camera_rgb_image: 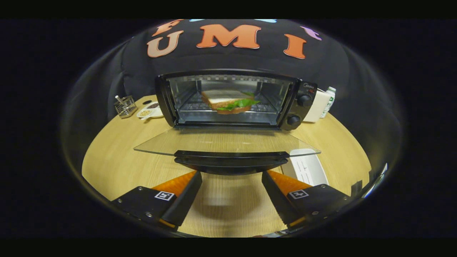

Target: Open the toaster oven, put the food inside, and close the toaster oven door.

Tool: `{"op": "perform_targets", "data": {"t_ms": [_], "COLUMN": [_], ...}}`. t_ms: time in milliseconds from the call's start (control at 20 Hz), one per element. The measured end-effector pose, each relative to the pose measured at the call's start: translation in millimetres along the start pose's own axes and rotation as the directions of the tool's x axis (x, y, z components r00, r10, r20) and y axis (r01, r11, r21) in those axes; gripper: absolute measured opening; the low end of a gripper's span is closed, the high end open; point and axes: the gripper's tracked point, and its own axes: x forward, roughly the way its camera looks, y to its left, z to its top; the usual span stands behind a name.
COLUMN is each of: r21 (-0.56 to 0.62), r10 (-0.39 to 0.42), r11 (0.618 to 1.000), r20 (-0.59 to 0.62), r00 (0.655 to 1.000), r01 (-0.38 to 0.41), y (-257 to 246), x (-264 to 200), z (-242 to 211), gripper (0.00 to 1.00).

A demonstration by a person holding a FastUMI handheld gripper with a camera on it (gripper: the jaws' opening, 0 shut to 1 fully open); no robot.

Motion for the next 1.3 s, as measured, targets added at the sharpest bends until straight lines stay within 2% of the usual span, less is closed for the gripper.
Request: {"op": "perform_targets", "data": {"t_ms": [400,950,1300], "r21": [-0.036,-0.005,0.007], "r10": [-0.018,-0.018,-0.050], "r11": [0.999,1.000,0.999], "r20": [0.121,0.179,0.209], "r00": [0.993,0.984,0.977], "r01": [0.023,0.019,0.049], "y": [-8.0,-4.3,-18.2], "x": [5.5,37.6,8.4], "z": [84.8,154.4,156.6], "gripper": [1.00,1.00,1.00]}}
